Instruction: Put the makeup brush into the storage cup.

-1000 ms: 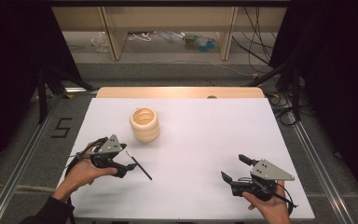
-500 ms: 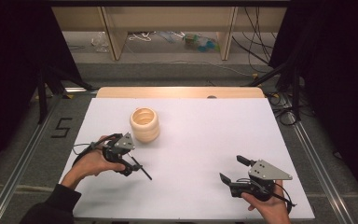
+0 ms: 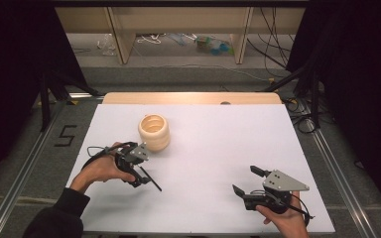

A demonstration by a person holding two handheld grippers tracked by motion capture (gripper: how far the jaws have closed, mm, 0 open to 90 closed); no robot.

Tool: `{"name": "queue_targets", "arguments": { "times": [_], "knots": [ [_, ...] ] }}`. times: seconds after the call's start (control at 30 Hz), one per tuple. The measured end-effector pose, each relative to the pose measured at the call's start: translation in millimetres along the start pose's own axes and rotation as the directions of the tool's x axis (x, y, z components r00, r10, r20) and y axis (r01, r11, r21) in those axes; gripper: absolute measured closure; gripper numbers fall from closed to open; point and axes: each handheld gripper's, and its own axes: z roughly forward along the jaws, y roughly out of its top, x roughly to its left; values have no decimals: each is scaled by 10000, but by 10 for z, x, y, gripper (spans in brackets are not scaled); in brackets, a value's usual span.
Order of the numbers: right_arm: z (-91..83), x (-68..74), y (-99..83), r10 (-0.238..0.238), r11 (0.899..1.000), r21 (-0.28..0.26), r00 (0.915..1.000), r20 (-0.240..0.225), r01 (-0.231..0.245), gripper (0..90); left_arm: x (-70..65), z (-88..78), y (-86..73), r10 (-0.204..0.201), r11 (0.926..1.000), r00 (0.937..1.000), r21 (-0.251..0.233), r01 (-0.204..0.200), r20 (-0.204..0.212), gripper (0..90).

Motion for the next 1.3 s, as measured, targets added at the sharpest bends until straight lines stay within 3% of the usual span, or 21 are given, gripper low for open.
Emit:
{"name": "queue_targets", "arguments": {
  "times": [0.17, 0.27, 0.4, 0.43, 0.47, 0.5, 0.6, 0.63, 0.7, 0.73, 0.87, 0.93, 1.0, 1.03, 1.07, 1.13, 1.17, 1.27, 1.3],
  "knots": [
    [5, 11, 0, 7, 10000, -6, 10000, -31, -7, 171, 21, 85, 1, 191, 9988, 9997, 443, -198, 155, 209],
    [13, 14, -2, 3, 10000, 20, 10000, -84, -3, 171, 36, 89, 2, 552, 9962, 9981, 662, -569, 270, 214],
    [16, 15, -2, 39, 9998, 203, 9999, -132, -36, 171, 30, 122, 0, 384, 9972, 9980, 620, -415, 504, 235],
    [17, 16, -2, 52, 9997, 227, 9999, -142, -48, 171, 49, 118, 12, 762, 9909, 9962, 1078, -803, 415, 236],
    [18, 18, -2, 32, 9997, 234, 9999, -146, -29, 171, 49, 118, 12, 762, 9909, 9962, 1078, -803, 415, 238],
    [18, 18, -2, 32, 9997, 234, 9999, -146, -29, 171, 78, 113, 32, 1083, 9873, 9935, 1126, -1117, 353, 238],
    [23, 18, -2, -30, 9997, 254, 9998, -183, 34, 171, 75, 119, 81, 939, 9907, 9940, 935, -988, 553, 260],
    [22, 19, -3, -29, 9997, 254, 9998, -187, 33, 171, 81, 129, 87, 1088, 9882, 9921, 1014, -1148, 625, 261],
    [16, 17, -4, -65, 9997, 245, 9998, -162, 69, 171, 66, 139, 81, 785, 9891, 9948, 1194, -858, 646, 258],
    [14, 17, -4, -69, 9997, 241, 9998, -167, 73, 171, 87, 138, 84, 989, 9865, 9933, 1251, -1058, 603, 260],
    [23, 17, -8, -73, 9999, 136, 9998, -209, 76, 171, 126, 137, 82, 1122, 9854, 9920, 1220, -1186, 580, 269],
    [24, 24, -7, -43, 9998, 170, 9997, -249, 47, 171, 110, 146, 67, 823, 9873, 9944, 1308, -904, 660, 281],
    [23, 25, -5, -70, 9998, 199, 9996, -274, 75, 171, 135, 151, 73, 1254, 9801, 9904, 1477, -1329, 589, 285],
    [23, 24, -4, -71, 9998, 199, 9996, -272, 76, 171, 116, 155, 58, 890, 9830, 9941, 1556, -978, 628, 285],
    [22, 22, -5, -71, 9998, 204, 9996, -269, 77, 172, 134, 162, 60, 1030, 9820, 9932, 1534, -1103, 547, 285],
    [20, 21, -6, -82, 9998, 188, 9997, -226, 86, 172, 130, 179, 51, 926, 9812, 9942, 1648, -1006, 555, 292],
    [25, 22, -7, -92, 9999, 115, 9998, -202, 94, 172, 144, 187, 55, 1188, 9781, 9914, 1657, -1263, 543, 295],
    [27, 29, -7, -129, 9998, 116, 9997, -223, 132, 173, 121, 205, 55, 1034, 9793, 9927, 1679, -1126, 622, 295],
    [28, 30, -6, -136, 9998, 132, 9996, -257, 140, 173, 136, 217, 65, 1317, 9757, 9891, 1678, -1410, 654, 296]
  ]
}}
